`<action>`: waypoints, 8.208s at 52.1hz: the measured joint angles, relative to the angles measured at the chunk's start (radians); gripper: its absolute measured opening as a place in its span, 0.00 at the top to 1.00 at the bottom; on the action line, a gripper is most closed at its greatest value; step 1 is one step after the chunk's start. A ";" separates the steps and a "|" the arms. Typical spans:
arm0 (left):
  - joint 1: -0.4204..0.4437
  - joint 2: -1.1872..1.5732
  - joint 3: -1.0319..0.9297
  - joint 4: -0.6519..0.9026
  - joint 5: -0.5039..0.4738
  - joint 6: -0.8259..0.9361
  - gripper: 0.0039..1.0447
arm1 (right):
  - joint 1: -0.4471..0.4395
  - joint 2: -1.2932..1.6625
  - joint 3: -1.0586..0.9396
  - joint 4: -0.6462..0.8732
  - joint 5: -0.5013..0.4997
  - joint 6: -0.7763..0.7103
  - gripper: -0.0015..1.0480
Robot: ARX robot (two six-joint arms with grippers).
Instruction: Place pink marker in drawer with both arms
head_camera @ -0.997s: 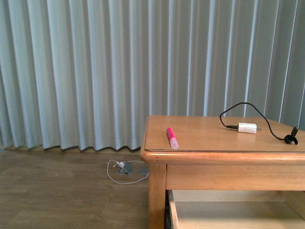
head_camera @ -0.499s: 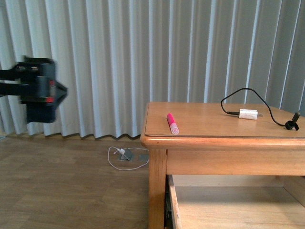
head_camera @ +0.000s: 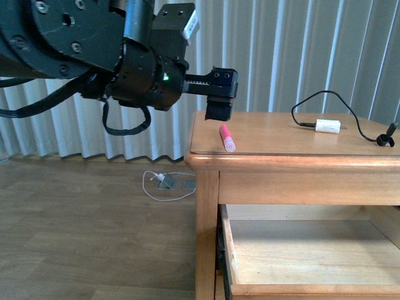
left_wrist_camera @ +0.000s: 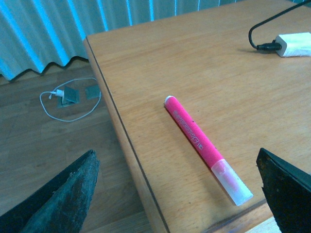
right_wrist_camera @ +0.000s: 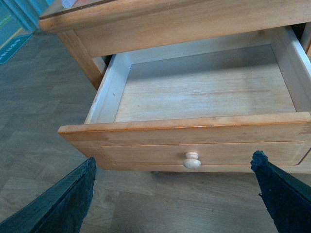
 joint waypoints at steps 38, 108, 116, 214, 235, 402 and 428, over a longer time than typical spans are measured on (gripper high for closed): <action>-0.065 0.248 0.304 -0.245 -0.039 0.045 0.05 | 0.000 0.000 0.000 0.000 0.000 0.000 0.08; -0.093 -0.081 -0.088 -0.036 0.430 0.317 0.87 | 0.000 0.000 0.000 0.000 0.000 0.000 0.08; -0.113 -0.079 -0.136 -0.051 0.443 0.365 0.87 | 0.000 0.000 0.000 0.000 0.000 0.000 0.08; -0.117 -0.315 -0.459 0.194 -0.055 0.262 0.05 | 0.000 0.000 0.000 0.000 0.000 0.000 0.08; 0.019 -0.951 -0.895 0.133 -0.193 0.066 0.05 | 0.000 0.000 0.000 0.000 0.000 0.000 0.08; 0.404 -1.900 -1.444 -0.253 0.048 -0.083 0.05 | 0.121 0.943 0.206 0.354 0.288 -0.271 0.08; 0.404 -1.901 -1.444 -0.253 0.048 -0.083 0.05 | 0.180 1.279 0.466 0.593 0.419 -0.153 0.08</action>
